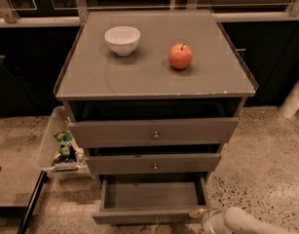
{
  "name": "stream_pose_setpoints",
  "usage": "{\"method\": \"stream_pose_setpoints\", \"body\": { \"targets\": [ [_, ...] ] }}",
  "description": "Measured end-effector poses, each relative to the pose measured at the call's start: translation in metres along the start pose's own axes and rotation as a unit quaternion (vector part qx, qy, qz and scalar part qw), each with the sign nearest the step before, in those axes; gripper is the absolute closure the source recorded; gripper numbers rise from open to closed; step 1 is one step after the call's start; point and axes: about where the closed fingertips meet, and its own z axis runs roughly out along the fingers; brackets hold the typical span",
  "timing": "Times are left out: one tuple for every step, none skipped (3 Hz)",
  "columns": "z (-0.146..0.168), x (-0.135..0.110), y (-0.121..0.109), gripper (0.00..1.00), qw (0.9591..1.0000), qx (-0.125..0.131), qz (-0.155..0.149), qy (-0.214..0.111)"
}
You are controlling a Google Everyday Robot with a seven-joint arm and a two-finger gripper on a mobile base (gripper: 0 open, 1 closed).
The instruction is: Close bottom drawer
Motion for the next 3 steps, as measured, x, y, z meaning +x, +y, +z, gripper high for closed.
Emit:
{"method": "stream_pose_setpoints", "body": {
  "targets": [
    [0.0000,0.0000,0.0000,0.00,1.0000,0.000,0.000,0.000],
    [0.0000,0.0000,0.0000,0.19,1.0000,0.000,0.000,0.000],
    [-0.0014,0.0010,0.0016,0.42,1.0000,-0.002,0.005,0.003]
  ]
}}
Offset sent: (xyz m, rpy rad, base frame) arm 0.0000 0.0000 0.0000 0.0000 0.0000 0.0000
